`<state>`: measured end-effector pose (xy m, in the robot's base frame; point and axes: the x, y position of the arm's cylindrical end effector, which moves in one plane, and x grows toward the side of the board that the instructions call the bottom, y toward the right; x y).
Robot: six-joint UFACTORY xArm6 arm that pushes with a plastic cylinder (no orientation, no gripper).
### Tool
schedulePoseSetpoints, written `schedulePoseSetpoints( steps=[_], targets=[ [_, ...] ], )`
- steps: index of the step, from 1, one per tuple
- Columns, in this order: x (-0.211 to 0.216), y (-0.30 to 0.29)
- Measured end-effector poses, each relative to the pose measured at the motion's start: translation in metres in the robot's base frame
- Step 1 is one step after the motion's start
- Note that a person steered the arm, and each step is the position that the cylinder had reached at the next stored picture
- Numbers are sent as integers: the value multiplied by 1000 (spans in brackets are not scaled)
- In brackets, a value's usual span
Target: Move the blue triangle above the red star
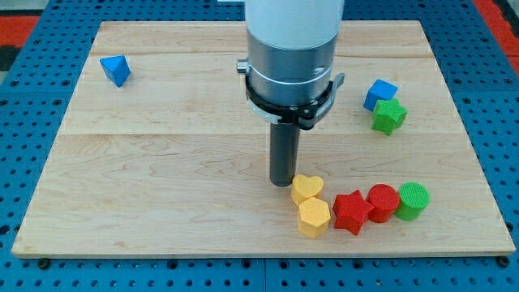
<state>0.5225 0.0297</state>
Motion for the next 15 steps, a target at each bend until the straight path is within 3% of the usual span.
schedulePoseSetpoints(
  steps=[1, 2, 3, 4, 6, 7, 8, 11, 12, 13, 14, 15],
  targets=[
    [-3, -43],
    [-13, -171],
    [-74, -276],
    [-160, -318],
    [-215, -289],
    [-204, -233],
    [-167, -214],
    [-212, -177],
    [-166, -164],
    [-154, -145],
    [-163, -157],
    [-165, -125]
  ],
)
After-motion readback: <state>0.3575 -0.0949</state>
